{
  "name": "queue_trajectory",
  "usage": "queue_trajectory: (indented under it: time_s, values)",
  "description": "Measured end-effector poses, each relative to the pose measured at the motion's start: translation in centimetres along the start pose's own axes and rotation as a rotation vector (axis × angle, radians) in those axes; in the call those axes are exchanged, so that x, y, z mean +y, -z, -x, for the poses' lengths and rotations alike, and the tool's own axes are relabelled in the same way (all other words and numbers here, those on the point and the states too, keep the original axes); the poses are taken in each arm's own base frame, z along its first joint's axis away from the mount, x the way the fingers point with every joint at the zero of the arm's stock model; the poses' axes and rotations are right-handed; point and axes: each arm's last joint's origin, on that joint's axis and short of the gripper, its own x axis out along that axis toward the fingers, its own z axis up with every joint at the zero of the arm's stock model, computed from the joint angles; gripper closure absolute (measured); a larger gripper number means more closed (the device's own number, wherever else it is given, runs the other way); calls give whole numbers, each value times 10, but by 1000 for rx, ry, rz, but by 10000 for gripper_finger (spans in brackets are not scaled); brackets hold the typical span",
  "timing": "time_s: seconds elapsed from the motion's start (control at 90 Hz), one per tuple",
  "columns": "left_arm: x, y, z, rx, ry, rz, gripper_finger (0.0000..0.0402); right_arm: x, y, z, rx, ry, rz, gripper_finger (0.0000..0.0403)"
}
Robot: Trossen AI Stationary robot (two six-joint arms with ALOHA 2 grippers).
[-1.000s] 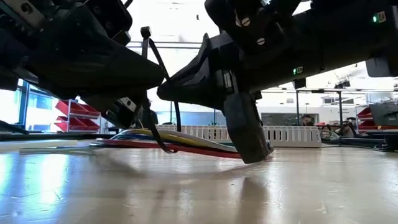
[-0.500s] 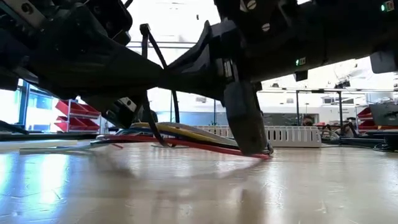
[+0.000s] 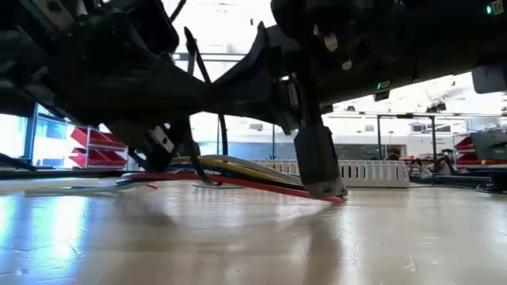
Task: Ziptie cables
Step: Wrap the cable wire using a black zip tie
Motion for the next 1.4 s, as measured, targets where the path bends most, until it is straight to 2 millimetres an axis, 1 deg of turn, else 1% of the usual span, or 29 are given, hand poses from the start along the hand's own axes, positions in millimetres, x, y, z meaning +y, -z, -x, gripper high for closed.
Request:
queue_trajectory:
  time_s: [0.2,0.278,0.5,0.7,0.889,1.078,1.189,1.244,1.4]
  values:
    - [8,-4,-1,17,10,24,402,1,-3,3,-4,3,108,403]
    - [12,-5,-2,24,11,35,402,1,-3,4,2,7,112,403]
    - [27,3,-5,47,-34,67,402,3,-7,8,-17,-1,117,403]
    - [34,4,-7,13,11,71,402,6,-10,11,-33,-22,105,403]
    - [37,5,-8,-6,47,72,402,7,-10,12,-21,-28,91,403]
    - [32,11,-8,12,46,-19,398,8,-9,12,11,-27,54,403]
    - [30,14,-7,35,54,-33,383,9,-8,12,20,-35,28,403]
    - [30,15,-6,59,91,-32,373,9,-8,12,21,-35,15,403]
    - [30,16,6,40,122,-14,353,10,-8,12,21,-35,6,403]
